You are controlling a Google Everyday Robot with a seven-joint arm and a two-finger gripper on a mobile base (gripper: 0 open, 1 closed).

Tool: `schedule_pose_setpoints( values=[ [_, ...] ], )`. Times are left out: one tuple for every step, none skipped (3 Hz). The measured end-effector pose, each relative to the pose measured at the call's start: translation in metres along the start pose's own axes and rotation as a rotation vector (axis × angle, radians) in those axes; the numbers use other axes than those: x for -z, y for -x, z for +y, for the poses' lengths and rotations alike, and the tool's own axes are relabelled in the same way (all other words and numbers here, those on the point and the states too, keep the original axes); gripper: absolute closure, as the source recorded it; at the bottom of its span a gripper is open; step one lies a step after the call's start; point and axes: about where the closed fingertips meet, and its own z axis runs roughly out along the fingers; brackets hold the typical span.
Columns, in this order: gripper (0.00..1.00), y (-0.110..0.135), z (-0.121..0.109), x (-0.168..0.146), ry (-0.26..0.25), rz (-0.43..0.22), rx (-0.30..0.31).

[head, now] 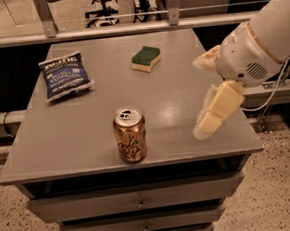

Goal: Move orange can near sponge

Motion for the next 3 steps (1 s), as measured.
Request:
schedule_pose_setpoints(
  values=[
    [0.00,0.043,0.023,-0.042,0.080,-0.262,0.012],
    [0.00,0.072,0.039,-0.060,0.114,-0.433,0.028],
    [0.00,0.090,0.054,-0.078,0.140,-0.542,0.031]
  ],
)
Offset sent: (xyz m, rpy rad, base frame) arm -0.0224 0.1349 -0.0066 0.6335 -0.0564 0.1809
